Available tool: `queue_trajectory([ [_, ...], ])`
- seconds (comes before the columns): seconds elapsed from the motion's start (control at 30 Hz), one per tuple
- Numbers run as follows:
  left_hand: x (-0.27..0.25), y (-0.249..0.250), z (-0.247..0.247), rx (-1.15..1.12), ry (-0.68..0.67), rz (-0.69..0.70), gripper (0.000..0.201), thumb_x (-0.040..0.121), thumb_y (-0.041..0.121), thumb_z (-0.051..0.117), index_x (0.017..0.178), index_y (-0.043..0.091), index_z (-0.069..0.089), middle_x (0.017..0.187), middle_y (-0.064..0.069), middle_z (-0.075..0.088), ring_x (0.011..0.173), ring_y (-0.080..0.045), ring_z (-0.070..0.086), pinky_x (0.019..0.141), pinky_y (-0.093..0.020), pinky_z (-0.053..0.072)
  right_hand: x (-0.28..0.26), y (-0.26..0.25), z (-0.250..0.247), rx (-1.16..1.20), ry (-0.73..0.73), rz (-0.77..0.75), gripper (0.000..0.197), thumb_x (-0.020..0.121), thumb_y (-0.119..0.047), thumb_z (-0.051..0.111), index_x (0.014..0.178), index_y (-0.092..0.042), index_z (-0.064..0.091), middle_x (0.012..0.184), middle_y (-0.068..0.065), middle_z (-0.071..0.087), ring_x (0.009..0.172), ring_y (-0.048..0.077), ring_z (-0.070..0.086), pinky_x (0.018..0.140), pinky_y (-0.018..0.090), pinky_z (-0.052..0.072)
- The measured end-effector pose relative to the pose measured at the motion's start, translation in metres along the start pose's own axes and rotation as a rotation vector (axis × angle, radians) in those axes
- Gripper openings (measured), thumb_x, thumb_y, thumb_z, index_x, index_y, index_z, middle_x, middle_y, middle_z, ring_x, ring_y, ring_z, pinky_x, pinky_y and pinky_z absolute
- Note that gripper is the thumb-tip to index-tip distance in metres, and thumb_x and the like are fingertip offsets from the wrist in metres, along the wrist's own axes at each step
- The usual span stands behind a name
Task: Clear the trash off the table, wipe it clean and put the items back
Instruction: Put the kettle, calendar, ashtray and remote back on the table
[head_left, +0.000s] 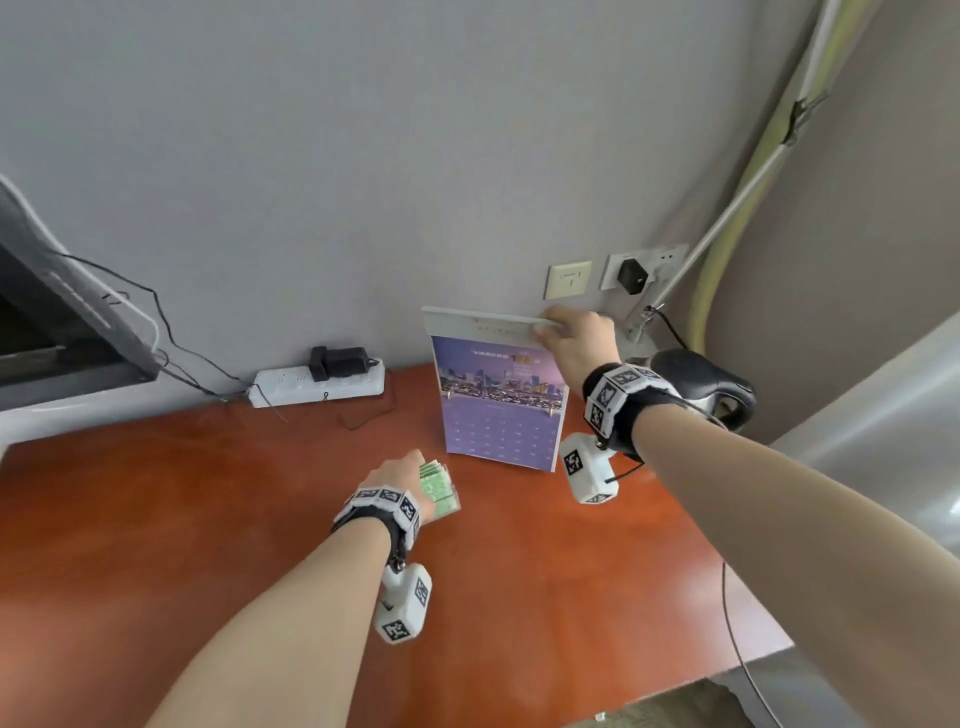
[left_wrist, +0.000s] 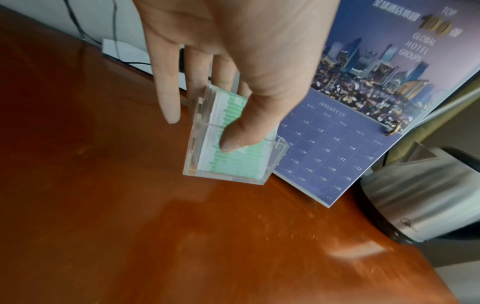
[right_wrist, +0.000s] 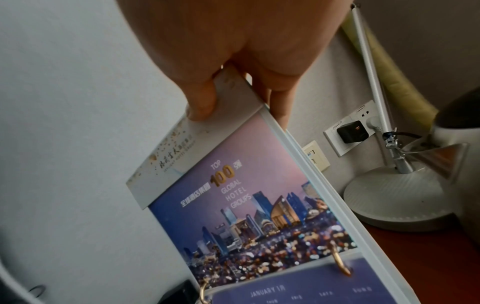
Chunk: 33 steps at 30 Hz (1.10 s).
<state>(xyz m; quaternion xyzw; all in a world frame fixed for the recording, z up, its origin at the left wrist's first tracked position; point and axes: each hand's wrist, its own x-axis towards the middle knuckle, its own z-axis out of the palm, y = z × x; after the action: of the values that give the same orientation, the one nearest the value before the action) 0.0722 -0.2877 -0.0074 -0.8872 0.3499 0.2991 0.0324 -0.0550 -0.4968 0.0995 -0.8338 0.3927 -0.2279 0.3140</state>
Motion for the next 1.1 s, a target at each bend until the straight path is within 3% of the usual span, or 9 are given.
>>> queue_trajectory([
  [0.2,0.06,0.021,-0.032,0.029,0.014,0.019,0.054,0.072,0.024,0.071,0.12,0.027,0.046,0.1,0.0,0.067,0.092,-0.025,0.068,0.083,-0.036,0.057,0.061,0.024,-0.009,0.01,0.037,0.032,0.019,0.094,-0.024,0.061,0.102,-0.012,0.073,0.088,0.009,0.07,0.086,0.028,0.064,0.082,0.039,0.053],
  [0.43,0.116,0.043,-0.038,0.018,0.044,-0.021,0.045,0.079,0.027,0.069,0.116,0.024,0.045,0.099,-0.001,0.066,0.093,-0.026,0.067,0.079,-0.033,0.054,0.123,0.063,-0.019,0.071,0.04,0.08,0.016,0.093,-0.025,0.063,0.101,-0.017,0.073,0.083,0.007,0.068,0.078,0.024,0.062,0.072,0.03,0.05],
  [0.57,0.133,0.047,-0.03,-0.004,0.07,-0.065,0.044,0.081,0.026,0.07,0.117,0.026,0.045,0.096,0.002,0.063,0.089,-0.023,0.066,0.076,-0.033,0.053,0.137,0.075,-0.018,0.156,-0.008,0.09,0.012,0.092,-0.024,0.064,0.098,-0.019,0.073,0.082,0.006,0.069,0.073,0.018,0.058,0.064,0.021,0.046],
  [0.63,0.139,0.045,-0.021,0.006,0.067,-0.084,0.042,0.083,0.023,0.068,0.118,0.027,0.046,0.097,0.002,0.062,0.092,-0.024,0.066,0.079,-0.035,0.054,0.139,0.078,-0.017,0.207,-0.019,0.082,0.015,0.088,-0.029,0.064,0.094,-0.019,0.073,0.083,0.004,0.07,0.074,0.017,0.059,0.065,0.024,0.046],
  [0.8,0.141,0.033,0.0,0.008,0.053,-0.11,0.039,0.083,0.019,0.066,0.115,0.024,0.046,0.098,0.0,0.059,0.093,-0.025,0.064,0.077,-0.036,0.052,0.136,0.082,-0.009,0.195,-0.023,0.024,0.02,0.081,-0.037,0.057,0.086,-0.022,0.07,0.075,0.002,0.067,0.064,0.01,0.054,0.057,0.02,0.038],
  [1.0,0.143,0.016,0.011,-0.042,0.092,-0.161,0.044,0.078,0.025,0.074,0.11,0.021,0.044,0.097,-0.002,0.058,0.094,-0.029,0.065,0.08,-0.042,0.054,0.132,0.082,-0.003,0.109,0.077,0.012,0.029,0.083,-0.048,0.048,0.082,-0.025,0.065,0.071,0.002,0.065,0.065,0.018,0.056,0.057,0.026,0.039],
  [1.1,0.148,0.011,0.009,-0.056,0.088,-0.155,0.05,0.077,0.024,0.076,0.114,0.019,0.043,0.101,-0.004,0.059,0.096,-0.029,0.065,0.082,-0.043,0.055,0.129,0.081,0.003,0.083,0.121,0.038,0.035,0.084,-0.049,0.048,0.099,-0.022,0.066,0.089,0.003,0.069,0.083,0.022,0.062,0.07,0.034,0.051],
])
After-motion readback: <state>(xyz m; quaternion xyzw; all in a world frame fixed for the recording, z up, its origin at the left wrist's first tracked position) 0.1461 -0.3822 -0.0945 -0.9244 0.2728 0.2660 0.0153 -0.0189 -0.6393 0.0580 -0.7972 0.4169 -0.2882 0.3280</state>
